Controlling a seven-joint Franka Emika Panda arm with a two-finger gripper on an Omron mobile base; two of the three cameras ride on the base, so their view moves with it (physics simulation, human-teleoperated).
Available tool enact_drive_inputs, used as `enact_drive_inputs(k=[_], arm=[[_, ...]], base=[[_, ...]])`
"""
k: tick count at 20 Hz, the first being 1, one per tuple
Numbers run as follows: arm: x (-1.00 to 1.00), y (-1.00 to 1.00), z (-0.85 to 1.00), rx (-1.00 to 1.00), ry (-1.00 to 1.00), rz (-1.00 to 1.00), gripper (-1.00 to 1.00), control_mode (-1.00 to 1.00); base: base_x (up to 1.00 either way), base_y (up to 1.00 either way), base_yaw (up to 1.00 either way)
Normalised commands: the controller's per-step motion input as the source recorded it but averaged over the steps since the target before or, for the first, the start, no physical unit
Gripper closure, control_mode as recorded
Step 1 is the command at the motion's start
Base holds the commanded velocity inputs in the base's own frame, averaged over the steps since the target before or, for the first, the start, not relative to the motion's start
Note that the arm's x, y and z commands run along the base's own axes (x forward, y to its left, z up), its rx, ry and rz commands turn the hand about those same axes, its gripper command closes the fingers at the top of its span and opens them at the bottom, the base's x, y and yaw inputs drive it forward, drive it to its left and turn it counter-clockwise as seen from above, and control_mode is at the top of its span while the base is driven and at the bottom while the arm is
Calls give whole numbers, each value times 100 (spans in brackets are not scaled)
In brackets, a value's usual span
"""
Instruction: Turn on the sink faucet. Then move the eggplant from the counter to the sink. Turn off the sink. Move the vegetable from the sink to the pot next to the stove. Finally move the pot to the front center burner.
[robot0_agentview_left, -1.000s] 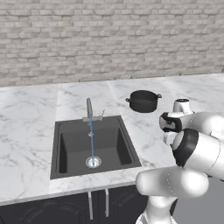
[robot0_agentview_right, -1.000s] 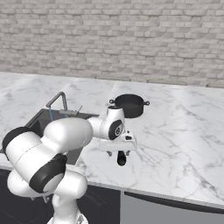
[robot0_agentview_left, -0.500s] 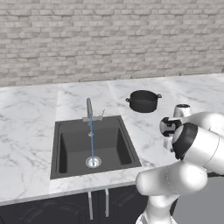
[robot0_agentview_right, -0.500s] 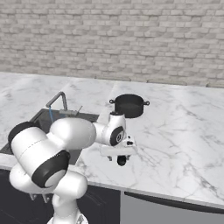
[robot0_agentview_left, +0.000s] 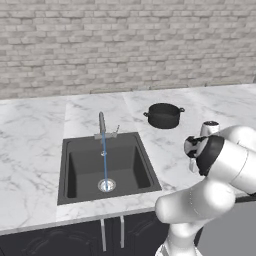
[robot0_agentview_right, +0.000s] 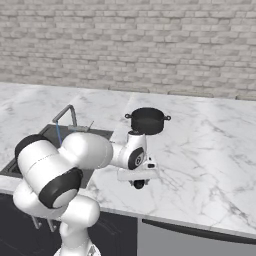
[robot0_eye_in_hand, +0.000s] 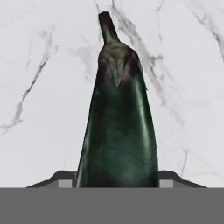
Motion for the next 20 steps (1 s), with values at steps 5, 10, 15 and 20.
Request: enact_drive_inputs(k=[5, 10, 15, 20], arm=[[-28, 26, 2, 0, -19, 11, 100, -100], [-11, 74, 4, 1, -15, 19, 100, -100], [-1, 81, 11, 1, -5, 23, 100, -100], [13, 81, 17, 3, 0, 26, 100, -100]], base=[[0, 0, 0], [0, 0, 0], [0, 0, 0], [0, 0, 0]])
